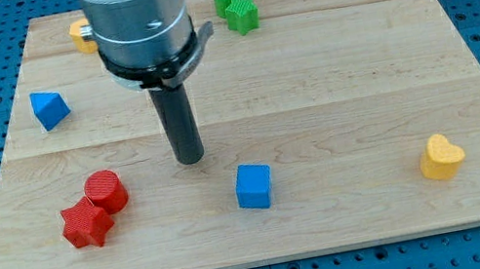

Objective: Move the blue cube diagonally top right to the red circle

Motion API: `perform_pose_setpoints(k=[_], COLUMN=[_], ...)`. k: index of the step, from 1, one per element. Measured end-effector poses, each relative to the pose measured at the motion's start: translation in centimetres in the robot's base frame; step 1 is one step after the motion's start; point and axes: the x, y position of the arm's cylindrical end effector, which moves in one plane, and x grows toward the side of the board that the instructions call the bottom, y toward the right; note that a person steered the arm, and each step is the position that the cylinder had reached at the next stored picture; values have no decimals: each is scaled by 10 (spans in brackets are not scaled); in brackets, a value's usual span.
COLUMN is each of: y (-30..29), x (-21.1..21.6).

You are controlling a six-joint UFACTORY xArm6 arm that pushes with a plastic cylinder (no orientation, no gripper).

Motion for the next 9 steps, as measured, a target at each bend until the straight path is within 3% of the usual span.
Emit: perform_pose_setpoints(k=[1, 2, 3, 4, 5, 6, 7, 8, 9], y=[5, 29, 80, 18, 13, 86, 48, -70, -39], x=[79, 122, 83, 43, 40, 54, 3, -16, -13])
